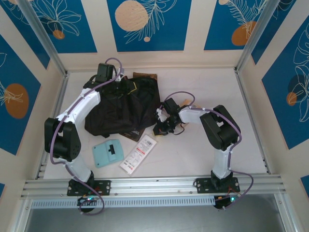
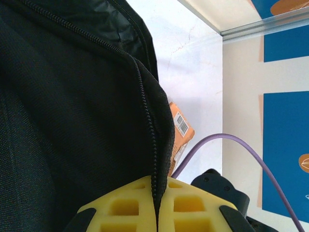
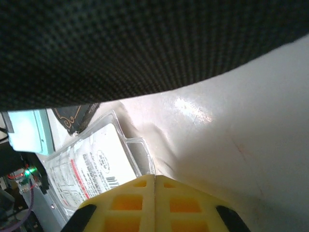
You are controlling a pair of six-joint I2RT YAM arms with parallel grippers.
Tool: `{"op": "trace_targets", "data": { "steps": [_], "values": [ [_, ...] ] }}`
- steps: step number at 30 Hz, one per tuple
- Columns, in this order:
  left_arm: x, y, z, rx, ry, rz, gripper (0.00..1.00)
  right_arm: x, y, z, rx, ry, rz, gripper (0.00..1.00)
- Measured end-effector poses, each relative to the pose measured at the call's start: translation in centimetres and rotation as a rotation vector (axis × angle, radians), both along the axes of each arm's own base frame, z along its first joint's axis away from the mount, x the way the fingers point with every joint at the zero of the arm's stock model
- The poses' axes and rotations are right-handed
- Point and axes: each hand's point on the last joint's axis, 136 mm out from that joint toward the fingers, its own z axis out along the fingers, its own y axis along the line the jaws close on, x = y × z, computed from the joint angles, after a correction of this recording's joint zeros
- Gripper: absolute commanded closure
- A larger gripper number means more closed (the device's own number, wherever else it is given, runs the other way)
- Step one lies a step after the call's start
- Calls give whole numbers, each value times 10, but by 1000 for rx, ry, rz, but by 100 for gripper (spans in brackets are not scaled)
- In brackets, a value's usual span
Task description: Pack books, pencil case, and school supplies into a backpack
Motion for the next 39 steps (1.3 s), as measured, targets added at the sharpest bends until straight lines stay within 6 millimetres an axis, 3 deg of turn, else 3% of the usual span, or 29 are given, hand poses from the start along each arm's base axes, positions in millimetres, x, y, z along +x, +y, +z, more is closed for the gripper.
{"op": "trace_targets", "data": {
  "steps": [4,9,12,16,19,21,30,37,39],
  "values": [
    [0,0,0,0,0,1,100,-1,-3,-1,-2,-5,-7,100],
    [0,1,0,0,0,1,100,-3,-24,9,4,-27,-75,100],
    [1,1,0,0,0,3,100,8,-50,25,15,-64,-187,100],
    [1,1,0,0,0,3,100,23,-100,41,21,-111,-419,100],
    [1,1,0,0,0,3,100,20,-139,42,17,-109,-601,100],
    [1,1,0,0,0,3,100,10,-152,38,1,-96,-671,100],
    [2,1,-6,3,13,3,100,-40,-144,22,0,-22,-727,99],
    [2,0,-7,-2,21,5,100,-47,-124,22,107,30,-664,60],
    [2,0,-8,-3,25,2,100,-46,-111,26,167,49,-621,53]
  ]
}}
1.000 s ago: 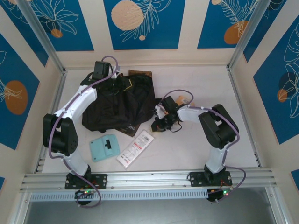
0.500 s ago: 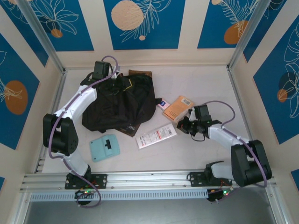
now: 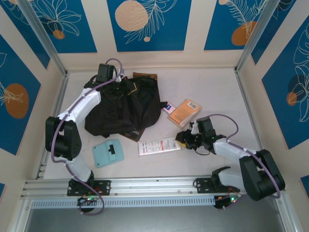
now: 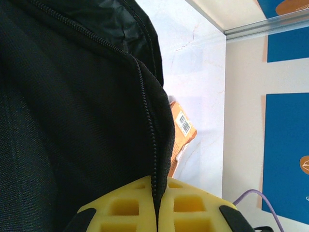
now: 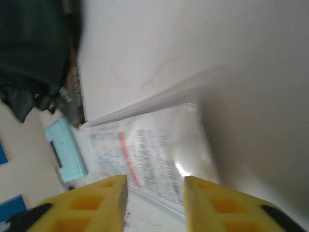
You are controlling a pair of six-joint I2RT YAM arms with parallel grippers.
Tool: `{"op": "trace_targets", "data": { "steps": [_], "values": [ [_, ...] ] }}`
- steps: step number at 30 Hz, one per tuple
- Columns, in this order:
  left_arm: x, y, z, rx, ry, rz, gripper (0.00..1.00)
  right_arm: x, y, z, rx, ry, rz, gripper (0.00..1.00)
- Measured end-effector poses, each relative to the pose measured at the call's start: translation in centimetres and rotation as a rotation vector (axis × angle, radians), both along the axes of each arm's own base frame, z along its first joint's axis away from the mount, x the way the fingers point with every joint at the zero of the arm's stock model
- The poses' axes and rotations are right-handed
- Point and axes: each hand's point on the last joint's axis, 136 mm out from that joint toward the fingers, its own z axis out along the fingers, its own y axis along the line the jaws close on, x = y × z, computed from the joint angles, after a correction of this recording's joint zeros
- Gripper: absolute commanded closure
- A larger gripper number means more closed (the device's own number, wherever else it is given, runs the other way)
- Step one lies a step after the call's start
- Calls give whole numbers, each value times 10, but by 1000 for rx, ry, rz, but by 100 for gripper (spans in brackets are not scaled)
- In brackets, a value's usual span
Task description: Pack books, pencil case, and school supplies into a backpack
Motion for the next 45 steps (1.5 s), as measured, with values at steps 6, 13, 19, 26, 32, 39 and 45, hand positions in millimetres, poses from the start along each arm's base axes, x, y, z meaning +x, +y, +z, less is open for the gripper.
{"op": "trace_targets", "data": {
  "steps": [6,13,19,26,32,39,45],
  "values": [
    [0,-1,-3,-3,12,2,100,0,20,-8,50,73,85,50],
    [0,-1,-3,-5,13,0,100,3,4,17,-68,-62,69,52],
    [1,-2,-9,-9,30,-5,100,16,-18,39,-224,-149,15,54],
    [1,-3,-12,-9,37,-8,100,12,-37,-7,-423,54,58,46],
    [1,-3,-14,-8,42,-8,100,5,-30,-22,-393,136,118,48],
    [1,-3,-14,-8,43,-8,100,6,-5,-15,-190,138,166,55],
    [1,-3,-14,-8,43,-9,100,2,-4,-25,-103,189,151,71]
  ]
}}
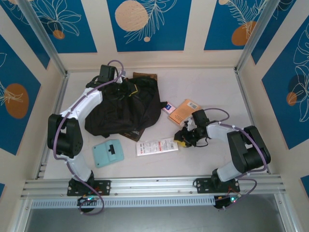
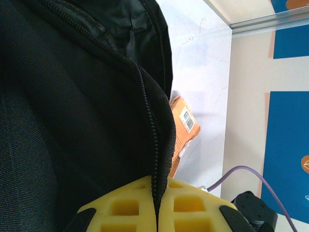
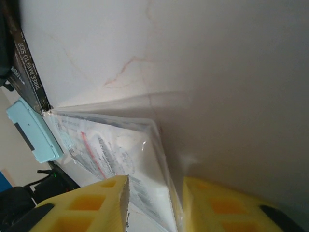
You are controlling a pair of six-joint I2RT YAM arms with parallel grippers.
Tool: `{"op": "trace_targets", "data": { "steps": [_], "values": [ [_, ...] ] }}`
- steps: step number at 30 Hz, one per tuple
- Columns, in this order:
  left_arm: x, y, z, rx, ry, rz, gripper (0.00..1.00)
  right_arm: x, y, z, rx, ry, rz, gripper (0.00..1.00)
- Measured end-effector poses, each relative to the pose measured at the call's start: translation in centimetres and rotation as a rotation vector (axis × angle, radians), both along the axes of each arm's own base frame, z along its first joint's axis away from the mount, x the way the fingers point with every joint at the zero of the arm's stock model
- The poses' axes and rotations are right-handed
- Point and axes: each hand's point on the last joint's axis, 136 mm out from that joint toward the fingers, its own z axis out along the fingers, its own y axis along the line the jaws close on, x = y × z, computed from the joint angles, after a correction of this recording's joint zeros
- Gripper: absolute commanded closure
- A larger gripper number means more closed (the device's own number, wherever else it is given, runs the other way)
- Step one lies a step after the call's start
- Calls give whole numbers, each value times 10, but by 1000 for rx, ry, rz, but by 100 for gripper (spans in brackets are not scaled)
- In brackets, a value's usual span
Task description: Pack books, pencil case, and school supplies into a backpack
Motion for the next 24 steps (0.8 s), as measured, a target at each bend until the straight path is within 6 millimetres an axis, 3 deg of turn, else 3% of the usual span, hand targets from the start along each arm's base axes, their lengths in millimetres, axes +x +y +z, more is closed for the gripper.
{"op": "trace_targets", "data": {
  "steps": [6,13,18,24],
  "values": [
    [0,0,0,0,0,0,100,1,-2,2,-4,-24,-9,76],
    [0,0,0,0,0,0,100,-4,13,2,118,12,4,70],
    [0,0,0,0,0,0,100,-6,31,26,293,3,21,71],
    [0,0,0,0,0,0,100,-6,49,61,385,-70,87,68]
  ]
}}
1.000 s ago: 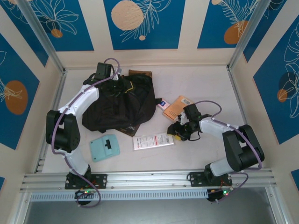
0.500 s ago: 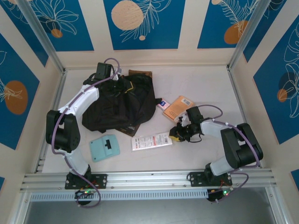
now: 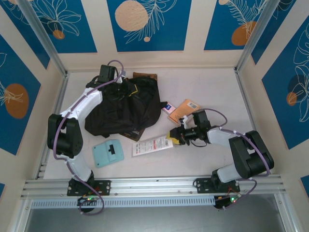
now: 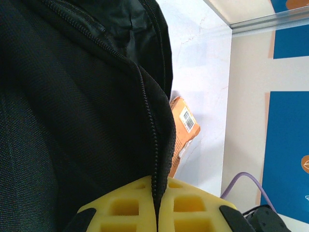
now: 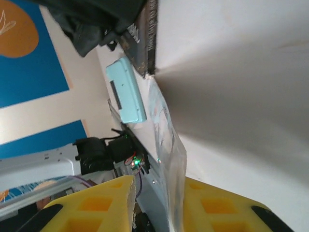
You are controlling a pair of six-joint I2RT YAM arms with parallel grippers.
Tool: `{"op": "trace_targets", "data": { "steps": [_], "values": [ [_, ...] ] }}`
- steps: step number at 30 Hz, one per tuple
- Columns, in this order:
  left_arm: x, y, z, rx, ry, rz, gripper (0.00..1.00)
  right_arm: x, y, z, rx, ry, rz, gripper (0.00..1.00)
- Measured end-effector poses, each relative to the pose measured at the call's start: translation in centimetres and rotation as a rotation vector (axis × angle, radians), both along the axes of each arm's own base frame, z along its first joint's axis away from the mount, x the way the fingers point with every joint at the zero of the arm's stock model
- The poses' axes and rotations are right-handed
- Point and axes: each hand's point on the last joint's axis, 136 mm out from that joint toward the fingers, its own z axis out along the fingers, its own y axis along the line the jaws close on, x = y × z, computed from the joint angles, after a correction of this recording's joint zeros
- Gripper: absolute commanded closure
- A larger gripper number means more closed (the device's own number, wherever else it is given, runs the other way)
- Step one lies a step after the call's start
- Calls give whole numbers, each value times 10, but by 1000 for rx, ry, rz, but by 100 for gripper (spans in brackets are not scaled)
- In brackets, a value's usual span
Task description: Pack books, pencil case, and school supplies into a backpack
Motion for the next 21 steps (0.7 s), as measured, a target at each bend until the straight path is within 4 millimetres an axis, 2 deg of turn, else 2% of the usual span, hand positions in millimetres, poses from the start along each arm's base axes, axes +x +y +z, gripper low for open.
{"op": "trace_targets", "data": {
  "steps": [2,5,9,11,15,17,19,21],
  "values": [
    [0,0,0,0,0,0,100,-2,8,5,9,-6,24,66],
    [0,0,0,0,0,0,100,-4,19,13,8,-16,57,56],
    [0,0,-1,1,1,0,100,0,31,19,-27,-49,68,56],
    [0,0,-2,1,3,0,100,2,33,19,-51,-56,63,60],
    [1,0,-3,2,6,0,100,4,32,6,-105,-38,49,89],
    [0,0,-3,2,6,-1,100,3,28,-2,-140,-15,39,99],
    [0,-1,-3,1,6,-4,100,1,25,-3,-165,-1,28,100],
    [0,-1,-3,1,5,-5,100,1,20,4,-174,-18,18,100]
  ]
}}
